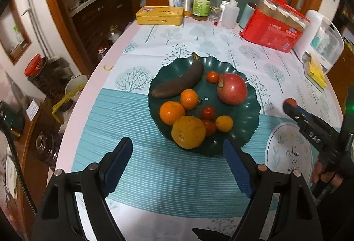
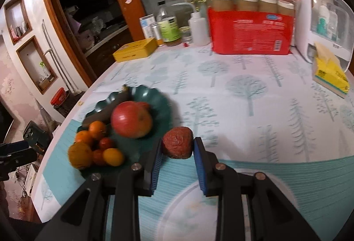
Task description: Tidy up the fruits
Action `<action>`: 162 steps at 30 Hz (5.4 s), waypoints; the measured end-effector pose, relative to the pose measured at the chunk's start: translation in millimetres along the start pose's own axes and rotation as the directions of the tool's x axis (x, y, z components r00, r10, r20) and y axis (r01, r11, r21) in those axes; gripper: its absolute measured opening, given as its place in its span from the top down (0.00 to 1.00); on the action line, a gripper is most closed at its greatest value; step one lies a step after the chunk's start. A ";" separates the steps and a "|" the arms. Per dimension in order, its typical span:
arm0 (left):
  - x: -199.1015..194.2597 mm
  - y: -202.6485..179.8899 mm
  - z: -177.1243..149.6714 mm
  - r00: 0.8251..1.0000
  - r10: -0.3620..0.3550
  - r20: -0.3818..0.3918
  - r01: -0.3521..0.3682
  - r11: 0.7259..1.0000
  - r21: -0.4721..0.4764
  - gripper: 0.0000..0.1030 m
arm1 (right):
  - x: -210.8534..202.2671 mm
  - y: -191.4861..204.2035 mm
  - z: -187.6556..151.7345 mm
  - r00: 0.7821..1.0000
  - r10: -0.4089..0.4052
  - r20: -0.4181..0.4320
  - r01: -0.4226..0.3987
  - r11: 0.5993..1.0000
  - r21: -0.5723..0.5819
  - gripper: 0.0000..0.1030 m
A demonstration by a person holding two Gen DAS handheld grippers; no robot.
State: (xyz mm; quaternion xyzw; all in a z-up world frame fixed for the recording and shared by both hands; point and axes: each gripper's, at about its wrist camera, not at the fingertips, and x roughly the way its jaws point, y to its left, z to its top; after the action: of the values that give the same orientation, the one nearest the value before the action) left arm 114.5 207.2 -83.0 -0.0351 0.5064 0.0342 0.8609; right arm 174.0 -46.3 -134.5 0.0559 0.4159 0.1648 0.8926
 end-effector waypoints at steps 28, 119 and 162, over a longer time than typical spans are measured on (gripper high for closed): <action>7.7 17.2 -2.2 0.996 -0.085 -0.010 0.086 0.985 0.150 0.19 | 21.4 79.2 -40.6 1.000 -0.023 -0.018 0.023 0.999 0.030 0.45; -182.1 -188.7 -152.2 0.991 0.008 0.135 -0.020 0.996 0.090 0.01 | -307.5 -24.0 -140.7 0.986 -0.125 -0.114 0.139 0.982 0.125 0.00; -174.1 -197.4 -146.9 0.992 0.007 0.127 -0.019 0.996 0.092 0.01 | -302.2 -30.7 -139.0 0.984 -0.120 -0.133 0.137 0.983 0.121 0.00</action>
State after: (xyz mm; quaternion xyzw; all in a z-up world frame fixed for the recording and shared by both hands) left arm -79.0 -7.2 3.1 0.0108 0.4522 0.0184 0.8917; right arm -105.4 -183.3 -13.0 0.0764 0.4838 0.0825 0.8679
